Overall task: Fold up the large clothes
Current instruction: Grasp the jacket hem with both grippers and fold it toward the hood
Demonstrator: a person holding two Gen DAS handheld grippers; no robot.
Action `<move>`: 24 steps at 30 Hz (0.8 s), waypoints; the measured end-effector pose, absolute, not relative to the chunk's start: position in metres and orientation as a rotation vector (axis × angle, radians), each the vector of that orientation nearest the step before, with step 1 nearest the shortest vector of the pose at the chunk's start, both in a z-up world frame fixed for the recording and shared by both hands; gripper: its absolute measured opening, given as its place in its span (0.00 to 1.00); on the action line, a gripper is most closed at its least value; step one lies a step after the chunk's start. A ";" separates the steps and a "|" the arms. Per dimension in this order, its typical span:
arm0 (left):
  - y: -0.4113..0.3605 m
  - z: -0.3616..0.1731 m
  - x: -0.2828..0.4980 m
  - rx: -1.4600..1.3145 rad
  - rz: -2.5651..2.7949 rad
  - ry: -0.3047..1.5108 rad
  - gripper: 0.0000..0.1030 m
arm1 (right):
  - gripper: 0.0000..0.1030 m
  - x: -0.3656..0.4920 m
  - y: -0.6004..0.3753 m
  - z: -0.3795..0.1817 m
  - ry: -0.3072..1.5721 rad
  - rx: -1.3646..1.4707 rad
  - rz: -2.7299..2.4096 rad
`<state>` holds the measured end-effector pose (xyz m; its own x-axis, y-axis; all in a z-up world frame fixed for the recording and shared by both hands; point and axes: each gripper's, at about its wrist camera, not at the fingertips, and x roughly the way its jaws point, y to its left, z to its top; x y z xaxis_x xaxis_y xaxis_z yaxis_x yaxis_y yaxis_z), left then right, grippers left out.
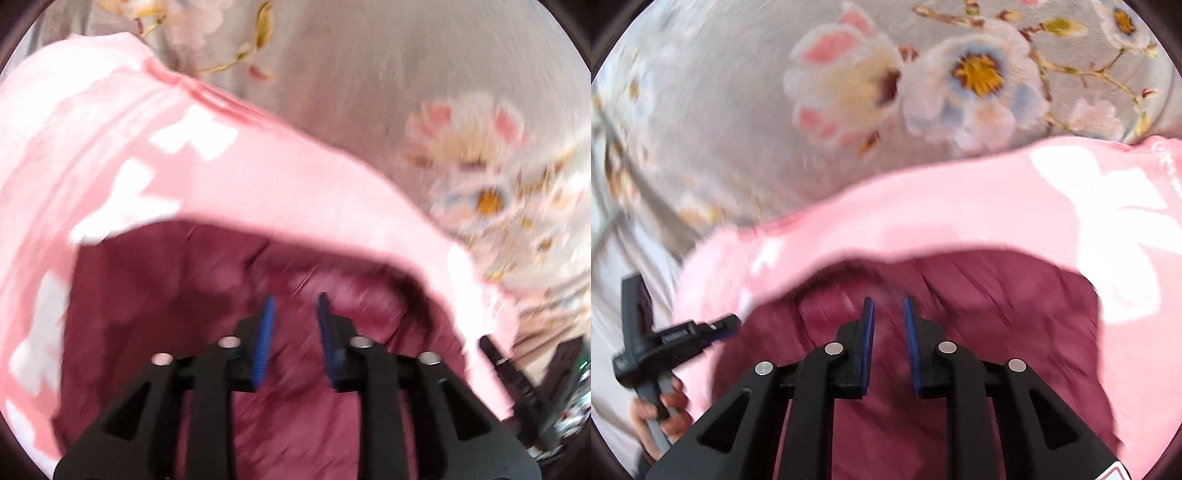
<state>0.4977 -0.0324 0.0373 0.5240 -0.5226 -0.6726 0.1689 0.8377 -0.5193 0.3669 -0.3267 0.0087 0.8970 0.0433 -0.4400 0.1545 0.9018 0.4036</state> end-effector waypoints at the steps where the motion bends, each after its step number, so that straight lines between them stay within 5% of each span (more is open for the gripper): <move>1: -0.035 0.038 0.512 -0.491 -0.430 0.940 0.46 | 0.17 0.382 -0.330 0.012 0.454 0.497 -0.048; 3: -0.041 0.026 0.538 -0.633 -0.454 0.995 0.63 | 0.18 0.412 -0.339 0.009 0.473 0.624 -0.021; 6: -0.047 -0.013 0.566 -0.843 -0.442 1.123 0.62 | 0.20 0.446 -0.355 -0.013 0.504 0.862 0.031; 11: -0.075 -0.044 0.569 -0.542 -0.418 1.267 0.30 | 0.16 0.470 -0.341 -0.035 0.694 0.657 -0.048; 13: -0.082 -0.042 0.565 -0.395 -0.418 1.247 0.21 | 0.03 0.468 -0.337 -0.042 0.737 0.485 -0.127; 24: -0.118 -0.048 0.524 0.047 -0.423 0.930 0.20 | 0.00 0.461 -0.314 -0.064 0.648 0.139 -0.148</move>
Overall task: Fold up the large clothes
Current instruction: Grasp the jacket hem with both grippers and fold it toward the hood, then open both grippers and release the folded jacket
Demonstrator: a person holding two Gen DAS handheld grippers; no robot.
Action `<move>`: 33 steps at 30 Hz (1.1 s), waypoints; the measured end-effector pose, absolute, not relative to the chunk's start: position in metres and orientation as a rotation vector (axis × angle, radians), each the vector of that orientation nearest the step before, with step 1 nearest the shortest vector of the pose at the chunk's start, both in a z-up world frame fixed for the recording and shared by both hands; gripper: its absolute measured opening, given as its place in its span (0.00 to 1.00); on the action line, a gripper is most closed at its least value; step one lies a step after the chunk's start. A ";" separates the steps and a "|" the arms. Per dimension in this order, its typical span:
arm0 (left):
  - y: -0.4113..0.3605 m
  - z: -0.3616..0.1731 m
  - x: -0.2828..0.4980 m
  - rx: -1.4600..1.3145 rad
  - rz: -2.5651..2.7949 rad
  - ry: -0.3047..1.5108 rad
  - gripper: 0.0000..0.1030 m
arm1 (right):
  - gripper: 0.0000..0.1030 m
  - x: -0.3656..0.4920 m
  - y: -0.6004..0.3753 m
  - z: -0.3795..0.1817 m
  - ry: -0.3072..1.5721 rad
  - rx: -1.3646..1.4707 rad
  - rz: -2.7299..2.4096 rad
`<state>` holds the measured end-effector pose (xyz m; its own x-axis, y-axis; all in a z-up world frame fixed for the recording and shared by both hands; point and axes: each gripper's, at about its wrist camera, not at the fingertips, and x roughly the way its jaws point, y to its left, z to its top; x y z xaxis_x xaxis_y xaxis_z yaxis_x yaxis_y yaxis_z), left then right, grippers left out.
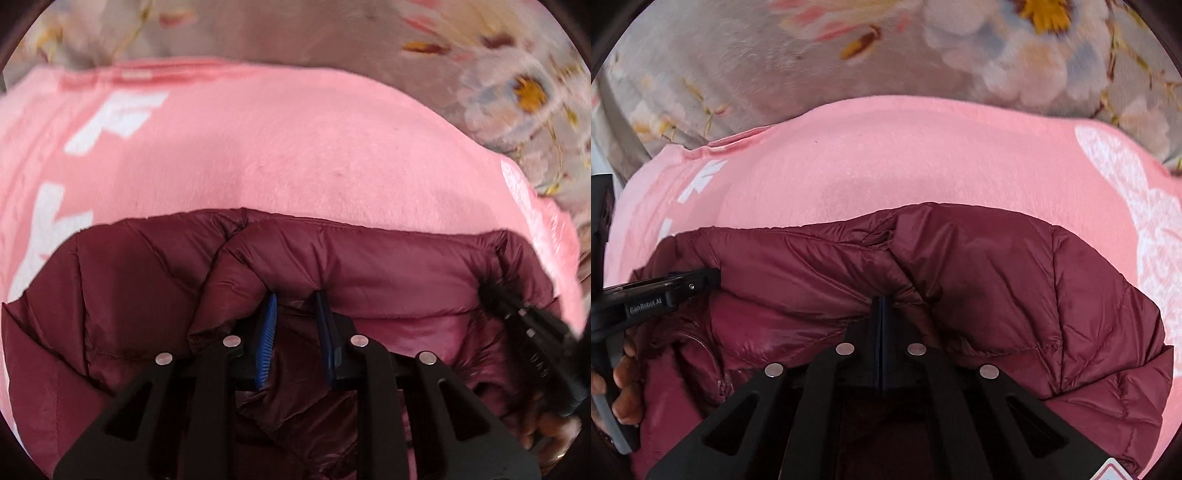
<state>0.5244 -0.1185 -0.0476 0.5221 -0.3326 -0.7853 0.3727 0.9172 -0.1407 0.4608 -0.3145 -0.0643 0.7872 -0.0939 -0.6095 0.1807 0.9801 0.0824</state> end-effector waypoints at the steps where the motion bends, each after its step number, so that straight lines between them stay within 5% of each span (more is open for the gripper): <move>1: -0.121 -0.048 0.522 0.064 -0.414 0.901 0.20 | 0.00 0.461 -0.316 -0.065 0.644 0.142 -0.147; 33: -0.135 -0.056 0.517 0.177 -0.347 0.789 0.21 | 0.00 0.462 -0.316 -0.068 0.633 0.116 -0.157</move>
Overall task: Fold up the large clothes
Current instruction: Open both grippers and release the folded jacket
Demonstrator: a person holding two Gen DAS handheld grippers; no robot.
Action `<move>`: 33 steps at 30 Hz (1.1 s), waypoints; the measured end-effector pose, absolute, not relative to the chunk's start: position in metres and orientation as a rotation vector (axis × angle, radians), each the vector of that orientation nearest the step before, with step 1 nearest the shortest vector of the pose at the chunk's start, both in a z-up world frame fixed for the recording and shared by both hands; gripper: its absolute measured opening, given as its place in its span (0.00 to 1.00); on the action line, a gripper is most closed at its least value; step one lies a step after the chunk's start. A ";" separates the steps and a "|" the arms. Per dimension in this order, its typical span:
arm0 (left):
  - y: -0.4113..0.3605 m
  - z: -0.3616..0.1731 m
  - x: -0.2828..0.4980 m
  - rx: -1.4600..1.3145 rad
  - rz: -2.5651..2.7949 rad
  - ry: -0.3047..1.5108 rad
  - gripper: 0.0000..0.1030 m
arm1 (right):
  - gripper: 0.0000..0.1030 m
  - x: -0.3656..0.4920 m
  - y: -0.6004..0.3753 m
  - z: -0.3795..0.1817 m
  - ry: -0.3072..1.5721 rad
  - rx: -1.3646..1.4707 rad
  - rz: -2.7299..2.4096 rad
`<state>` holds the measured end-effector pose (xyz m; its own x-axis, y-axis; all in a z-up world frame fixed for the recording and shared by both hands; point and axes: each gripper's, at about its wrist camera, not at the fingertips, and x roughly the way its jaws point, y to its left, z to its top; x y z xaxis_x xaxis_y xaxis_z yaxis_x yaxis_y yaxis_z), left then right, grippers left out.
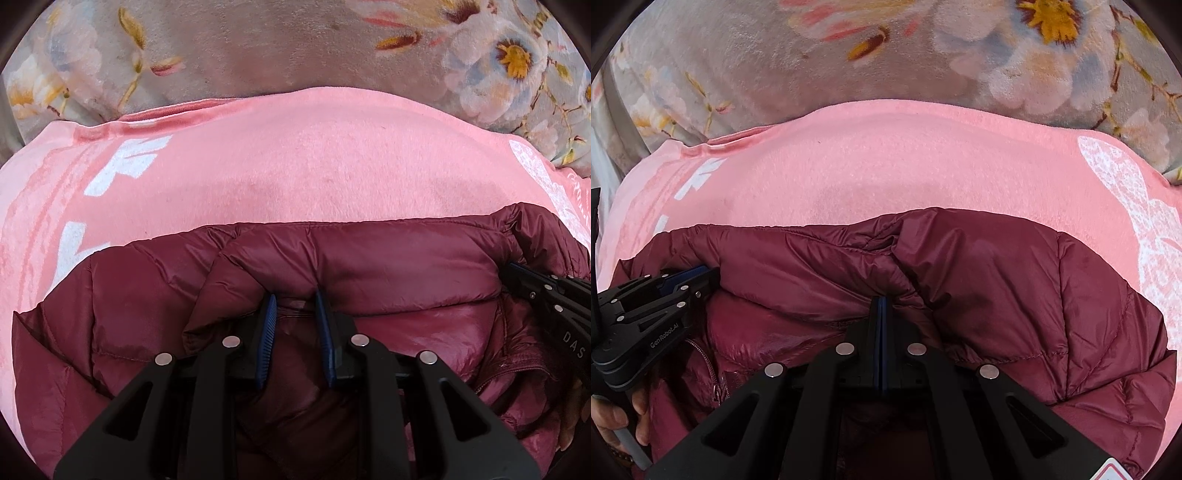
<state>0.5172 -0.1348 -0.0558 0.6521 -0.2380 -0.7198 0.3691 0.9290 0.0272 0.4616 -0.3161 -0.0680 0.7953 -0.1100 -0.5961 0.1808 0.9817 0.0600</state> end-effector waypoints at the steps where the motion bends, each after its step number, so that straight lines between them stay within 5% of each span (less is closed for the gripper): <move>1: -0.135 -0.056 0.517 0.181 -0.345 0.788 0.21 | 0.00 0.462 -0.316 -0.068 0.632 0.117 -0.156; 12: -0.133 -0.053 0.514 0.182 -0.336 0.780 0.23 | 0.00 0.454 -0.336 -0.067 0.608 0.244 -0.075; 14: -0.123 -0.046 0.500 0.163 -0.321 0.805 0.26 | 0.10 0.431 -0.335 -0.061 0.613 0.267 -0.110; 15: -0.109 -0.034 0.479 0.127 -0.345 0.793 0.37 | 0.22 0.404 -0.330 -0.052 0.595 0.283 -0.113; 17: -0.076 -0.013 0.428 0.083 -0.374 0.721 0.80 | 0.43 0.346 -0.321 -0.038 0.530 0.284 -0.075; 19: -0.041 -0.004 0.381 0.073 -0.383 0.678 0.89 | 0.62 0.263 -0.315 -0.034 0.473 0.279 -0.080; 27: 0.139 -0.061 0.220 -0.048 -0.294 0.871 0.89 | 0.65 0.006 -0.337 -0.126 0.579 0.377 -0.253; 33: 0.206 -0.098 0.163 -0.335 -0.255 0.927 0.89 | 0.66 -0.042 -0.327 -0.178 0.603 0.532 -0.248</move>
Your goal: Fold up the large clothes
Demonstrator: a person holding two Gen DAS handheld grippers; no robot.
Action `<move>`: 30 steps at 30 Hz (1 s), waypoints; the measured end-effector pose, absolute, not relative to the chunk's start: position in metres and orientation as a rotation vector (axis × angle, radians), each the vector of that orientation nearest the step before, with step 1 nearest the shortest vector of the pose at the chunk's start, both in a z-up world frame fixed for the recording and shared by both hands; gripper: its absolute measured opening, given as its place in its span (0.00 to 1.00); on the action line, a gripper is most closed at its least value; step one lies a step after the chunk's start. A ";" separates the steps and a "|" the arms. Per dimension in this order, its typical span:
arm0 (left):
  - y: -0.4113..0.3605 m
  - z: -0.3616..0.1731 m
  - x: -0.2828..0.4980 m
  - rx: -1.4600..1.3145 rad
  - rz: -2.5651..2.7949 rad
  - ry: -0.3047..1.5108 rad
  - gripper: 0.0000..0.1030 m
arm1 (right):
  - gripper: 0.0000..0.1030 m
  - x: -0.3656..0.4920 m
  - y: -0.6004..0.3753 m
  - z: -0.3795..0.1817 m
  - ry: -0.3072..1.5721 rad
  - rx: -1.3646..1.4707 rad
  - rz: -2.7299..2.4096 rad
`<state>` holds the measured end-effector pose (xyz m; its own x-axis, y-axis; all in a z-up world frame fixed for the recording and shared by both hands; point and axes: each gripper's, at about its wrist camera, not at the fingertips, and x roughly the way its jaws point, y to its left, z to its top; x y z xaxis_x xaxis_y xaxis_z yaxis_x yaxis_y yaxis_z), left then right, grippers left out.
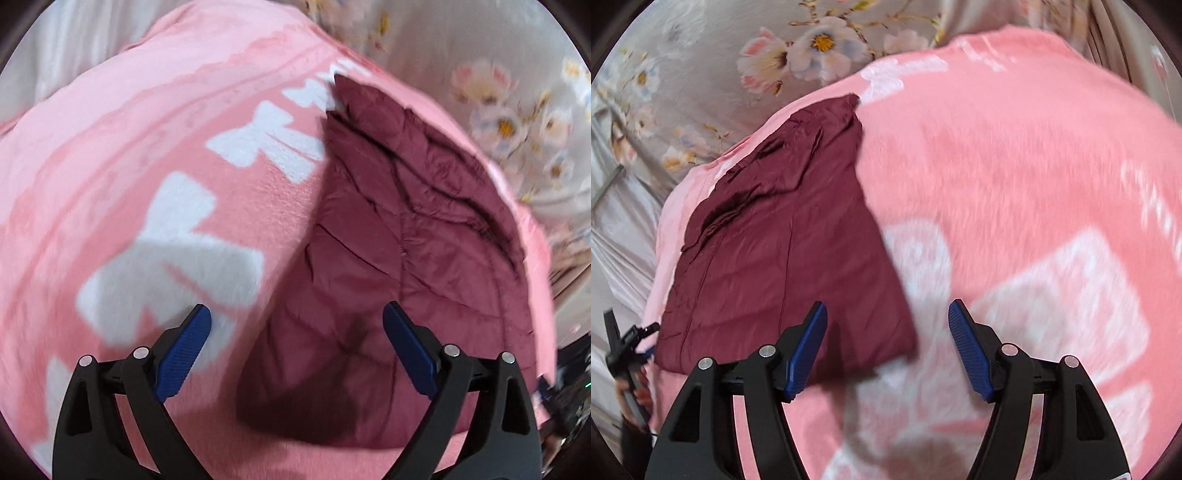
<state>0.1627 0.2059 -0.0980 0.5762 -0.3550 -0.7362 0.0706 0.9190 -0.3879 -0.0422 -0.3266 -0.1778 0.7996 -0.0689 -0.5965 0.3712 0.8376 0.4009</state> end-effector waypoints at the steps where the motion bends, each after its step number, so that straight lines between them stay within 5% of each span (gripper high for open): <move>1: 0.206 -0.097 0.159 -0.352 -0.261 0.924 0.89 | 0.68 -0.040 -0.323 -0.182 0.594 0.539 -0.233; 3: 0.199 -0.098 0.153 -0.397 -0.321 0.912 0.86 | 0.69 -0.036 -0.312 -0.185 0.553 0.498 -0.260; 5: 0.185 -0.100 0.154 -0.387 -0.358 0.923 0.61 | 0.61 -0.027 -0.304 -0.185 0.540 0.480 -0.276; 7: 0.166 -0.095 0.155 -0.310 -0.337 0.916 0.35 | 0.15 -0.020 -0.302 -0.182 0.537 0.519 -0.230; 10: 0.160 -0.083 0.149 -0.283 -0.357 0.894 0.14 | 0.06 -0.027 -0.301 -0.172 0.493 0.587 -0.203; 30: 0.246 0.054 -0.014 -0.417 -0.557 0.647 0.07 | 0.04 -0.250 -0.233 -0.050 0.171 0.427 -0.046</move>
